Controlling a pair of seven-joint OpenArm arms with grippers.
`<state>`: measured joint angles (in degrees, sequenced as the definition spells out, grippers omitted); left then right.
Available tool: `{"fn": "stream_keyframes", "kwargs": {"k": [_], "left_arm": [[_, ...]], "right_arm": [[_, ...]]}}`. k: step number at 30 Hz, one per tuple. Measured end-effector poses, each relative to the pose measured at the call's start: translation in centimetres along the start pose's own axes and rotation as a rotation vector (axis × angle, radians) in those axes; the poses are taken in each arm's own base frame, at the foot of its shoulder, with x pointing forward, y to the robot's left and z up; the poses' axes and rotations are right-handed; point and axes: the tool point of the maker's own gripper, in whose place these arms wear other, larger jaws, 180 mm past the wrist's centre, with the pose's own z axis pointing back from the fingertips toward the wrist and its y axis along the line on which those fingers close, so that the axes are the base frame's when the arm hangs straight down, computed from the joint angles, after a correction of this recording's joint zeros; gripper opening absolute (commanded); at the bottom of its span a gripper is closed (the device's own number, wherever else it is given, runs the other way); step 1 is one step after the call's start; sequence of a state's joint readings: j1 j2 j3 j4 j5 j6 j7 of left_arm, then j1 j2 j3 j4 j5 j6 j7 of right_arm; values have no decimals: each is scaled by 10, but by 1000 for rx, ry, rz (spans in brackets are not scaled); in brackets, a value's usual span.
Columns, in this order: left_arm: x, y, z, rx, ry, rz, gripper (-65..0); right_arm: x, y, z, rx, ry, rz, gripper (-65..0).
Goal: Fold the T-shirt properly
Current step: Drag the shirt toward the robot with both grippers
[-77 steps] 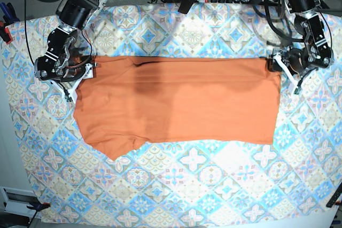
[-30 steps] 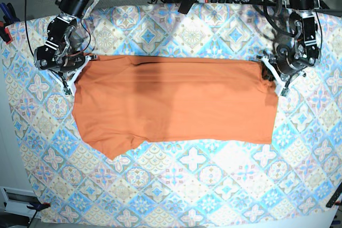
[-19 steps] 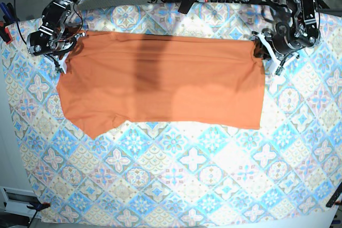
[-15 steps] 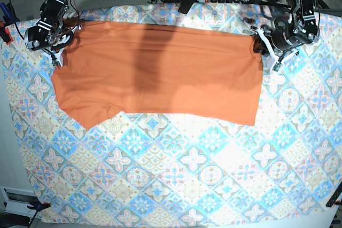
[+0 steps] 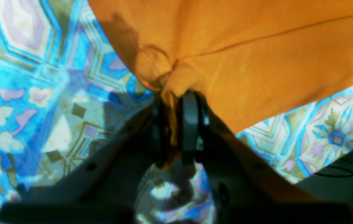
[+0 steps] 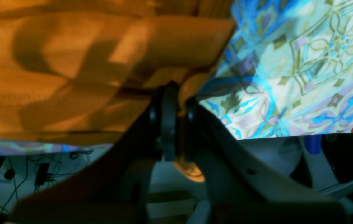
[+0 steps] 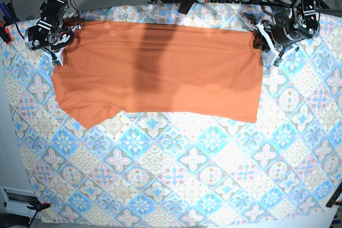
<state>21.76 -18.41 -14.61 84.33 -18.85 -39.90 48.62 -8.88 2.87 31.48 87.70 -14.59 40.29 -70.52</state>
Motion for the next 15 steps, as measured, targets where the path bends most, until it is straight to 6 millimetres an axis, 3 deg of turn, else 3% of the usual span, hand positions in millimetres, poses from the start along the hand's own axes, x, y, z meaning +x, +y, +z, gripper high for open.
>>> {"fn": "stream_keyframes", "kwargs": {"k": [6,10,15], "left_arm": [[-6,10,6,23,10,24,-581],[-12,16,11,32,19,39,-479],[-19,33,21,81,26,76,-354]], "right_arm": [[1,0,1,-2,-4,1,-639],[1,0,1,-2,-5,2,-630],[3,-8,8,-36,-12,7,-534]]}}
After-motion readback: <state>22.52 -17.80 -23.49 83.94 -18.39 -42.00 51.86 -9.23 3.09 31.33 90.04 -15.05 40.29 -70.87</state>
